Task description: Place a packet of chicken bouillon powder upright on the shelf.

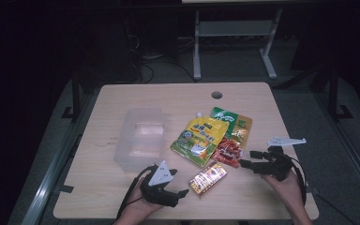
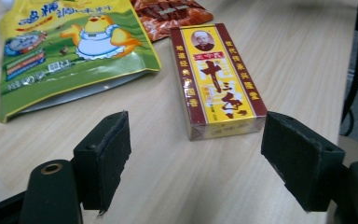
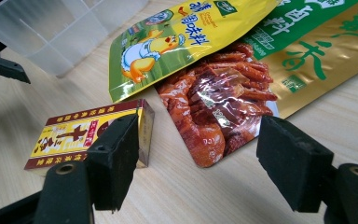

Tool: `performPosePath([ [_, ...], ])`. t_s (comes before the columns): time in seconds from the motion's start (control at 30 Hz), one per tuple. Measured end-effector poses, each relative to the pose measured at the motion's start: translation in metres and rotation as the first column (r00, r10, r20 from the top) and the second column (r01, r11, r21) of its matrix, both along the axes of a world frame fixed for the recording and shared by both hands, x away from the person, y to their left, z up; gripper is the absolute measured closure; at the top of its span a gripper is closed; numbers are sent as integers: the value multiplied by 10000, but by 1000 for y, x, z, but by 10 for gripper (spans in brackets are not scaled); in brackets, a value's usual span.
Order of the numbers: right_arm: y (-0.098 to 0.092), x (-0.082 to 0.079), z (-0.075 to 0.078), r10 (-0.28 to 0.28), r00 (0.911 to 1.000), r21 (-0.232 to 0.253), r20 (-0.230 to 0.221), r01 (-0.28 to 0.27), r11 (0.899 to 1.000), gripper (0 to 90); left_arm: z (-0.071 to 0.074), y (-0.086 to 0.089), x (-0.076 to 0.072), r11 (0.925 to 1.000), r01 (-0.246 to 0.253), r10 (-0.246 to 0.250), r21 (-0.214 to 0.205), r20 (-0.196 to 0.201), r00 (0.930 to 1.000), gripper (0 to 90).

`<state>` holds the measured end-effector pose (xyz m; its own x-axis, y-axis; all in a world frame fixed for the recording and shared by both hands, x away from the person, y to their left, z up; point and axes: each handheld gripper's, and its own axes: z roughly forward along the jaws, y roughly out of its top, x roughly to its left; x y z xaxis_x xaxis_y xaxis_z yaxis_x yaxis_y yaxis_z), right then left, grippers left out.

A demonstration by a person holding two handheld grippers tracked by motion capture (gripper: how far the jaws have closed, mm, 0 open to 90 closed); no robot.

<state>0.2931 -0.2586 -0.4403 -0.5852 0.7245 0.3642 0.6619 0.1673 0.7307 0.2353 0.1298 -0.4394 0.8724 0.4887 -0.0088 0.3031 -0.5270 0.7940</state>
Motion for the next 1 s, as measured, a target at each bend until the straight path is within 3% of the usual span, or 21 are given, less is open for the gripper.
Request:
performPosePath([
  [0.27,-1,1,3,-60,10000,23,-10,60,10000,279,4,-2,7,9997,-243,242,-39,-239,9994,297],
  [0.4,3,3,10,-82,9998,-93,191,84,9999,276,13,-9,12,9997,-194,195,146,-90,9998,333],
  [0.63,14,21,29,-10,9996,-128,265,14,9999,276,25,-22,26,9997,-216,216,101,27,9998,418],
  [0.8,21,34,39,138,9994,-263,323,-130,9996,272,30,-34,42,9999,-93,95,113,-211,9997,482],
  [1.0,33,56,50,118,9997,-232,204,-113,9997,277,32,-47,59,9986,-39,48,536,-160,9999,706],
])
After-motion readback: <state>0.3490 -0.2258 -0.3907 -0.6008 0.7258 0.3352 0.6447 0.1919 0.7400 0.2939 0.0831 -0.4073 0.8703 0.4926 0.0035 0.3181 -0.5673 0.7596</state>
